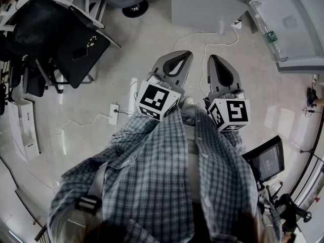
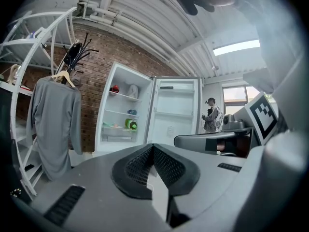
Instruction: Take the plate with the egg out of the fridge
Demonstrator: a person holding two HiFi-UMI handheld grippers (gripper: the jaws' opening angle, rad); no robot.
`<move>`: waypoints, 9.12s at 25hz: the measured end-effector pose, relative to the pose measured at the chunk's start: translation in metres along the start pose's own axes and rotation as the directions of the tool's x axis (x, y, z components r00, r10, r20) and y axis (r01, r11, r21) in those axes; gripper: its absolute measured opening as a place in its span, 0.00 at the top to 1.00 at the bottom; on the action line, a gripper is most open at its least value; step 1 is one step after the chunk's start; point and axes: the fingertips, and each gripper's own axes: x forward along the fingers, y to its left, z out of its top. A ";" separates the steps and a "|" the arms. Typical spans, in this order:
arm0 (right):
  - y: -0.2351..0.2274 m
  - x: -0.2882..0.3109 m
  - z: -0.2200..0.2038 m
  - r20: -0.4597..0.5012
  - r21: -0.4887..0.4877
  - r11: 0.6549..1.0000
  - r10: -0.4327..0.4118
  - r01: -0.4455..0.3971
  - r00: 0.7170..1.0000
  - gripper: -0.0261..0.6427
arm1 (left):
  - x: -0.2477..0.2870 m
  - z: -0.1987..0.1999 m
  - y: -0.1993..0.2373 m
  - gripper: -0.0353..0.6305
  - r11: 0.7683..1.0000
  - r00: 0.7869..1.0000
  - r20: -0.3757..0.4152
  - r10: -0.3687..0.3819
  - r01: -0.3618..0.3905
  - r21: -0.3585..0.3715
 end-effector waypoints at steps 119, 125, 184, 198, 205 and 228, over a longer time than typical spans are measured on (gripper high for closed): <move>-0.273 0.268 0.074 0.010 0.016 1.000 0.011 -0.011 1.000 0.95 | 0.340 0.060 0.192 0.94 0.996 0.996 0.005 0.091 -0.091 -0.016; -0.285 0.306 0.093 0.024 0.000 1.000 -0.008 0.008 1.000 0.95 | 0.369 0.077 0.223 0.94 0.998 0.998 0.022 0.058 -0.058 -0.017; -0.371 0.527 0.081 -0.323 -0.733 0.666 -0.162 -0.138 0.932 0.94 | 0.504 0.089 0.335 0.94 0.983 0.997 -0.004 0.081 -0.081 -0.164; -0.393 0.554 0.052 -0.367 -0.904 0.317 -0.231 -0.287 0.901 0.86 | 0.515 0.086 0.345 0.94 0.971 0.991 -0.031 0.128 -0.131 -0.199; -0.393 0.564 0.045 -0.376 -0.917 0.227 -0.220 -0.328 0.900 0.86 | 0.522 0.090 0.347 0.94 0.970 0.990 -0.024 0.137 -0.139 -0.202; -0.393 0.571 0.041 -0.346 -0.930 0.206 -0.213 -0.304 0.914 0.92 | 0.550 0.055 0.359 0.94 0.923 0.992 -0.087 0.093 -0.119 -0.366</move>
